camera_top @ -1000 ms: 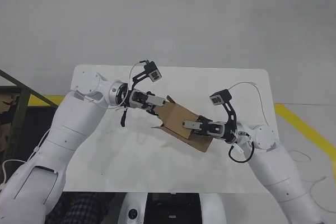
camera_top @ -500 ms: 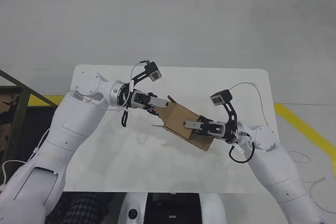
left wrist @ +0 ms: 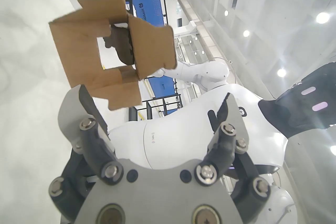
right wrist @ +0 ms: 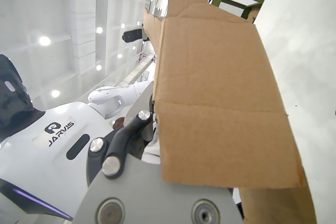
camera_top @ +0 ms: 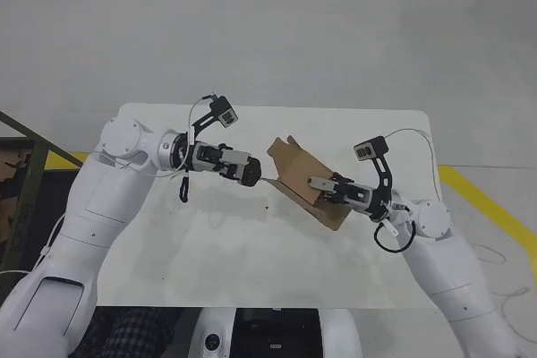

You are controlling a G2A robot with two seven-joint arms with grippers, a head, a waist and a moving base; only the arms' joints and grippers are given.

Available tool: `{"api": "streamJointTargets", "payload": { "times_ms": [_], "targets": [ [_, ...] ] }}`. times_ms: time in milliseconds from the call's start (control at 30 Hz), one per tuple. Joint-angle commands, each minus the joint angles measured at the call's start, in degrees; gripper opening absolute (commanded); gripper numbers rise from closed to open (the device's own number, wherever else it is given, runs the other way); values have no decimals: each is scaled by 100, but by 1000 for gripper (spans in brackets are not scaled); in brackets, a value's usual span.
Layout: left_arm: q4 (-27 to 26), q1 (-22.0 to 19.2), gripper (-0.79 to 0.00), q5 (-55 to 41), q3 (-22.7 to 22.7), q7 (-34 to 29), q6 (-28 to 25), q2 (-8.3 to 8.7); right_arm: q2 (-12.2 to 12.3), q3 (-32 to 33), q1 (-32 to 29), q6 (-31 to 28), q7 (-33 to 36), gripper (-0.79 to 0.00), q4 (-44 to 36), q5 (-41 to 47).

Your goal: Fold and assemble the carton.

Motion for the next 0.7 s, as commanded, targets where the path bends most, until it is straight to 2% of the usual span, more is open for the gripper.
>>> {"api": "streamJointTargets", "payload": {
  "times_ms": [0, 233, 433, 667],
  "targets": [
    [-21, 11, 0, 33, -13, -17, 14, 8, 1, 34, -10, 15, -82, -785, 75, -13],
    [-51, -15, 0, 62, 32, 9, 46, -3, -2, 95, -20, 111, -316, -785, 262, -74],
    [98, -136, 0, 24, 162, 46, -16, -51, -38, -117, -41, 195, -296, -785, 106, -207],
    [-158, 138, 0, 52, -45, 15, 9, 19, -87, -390, -47, 206, -169, -785, -139, -259]
  ]
}}
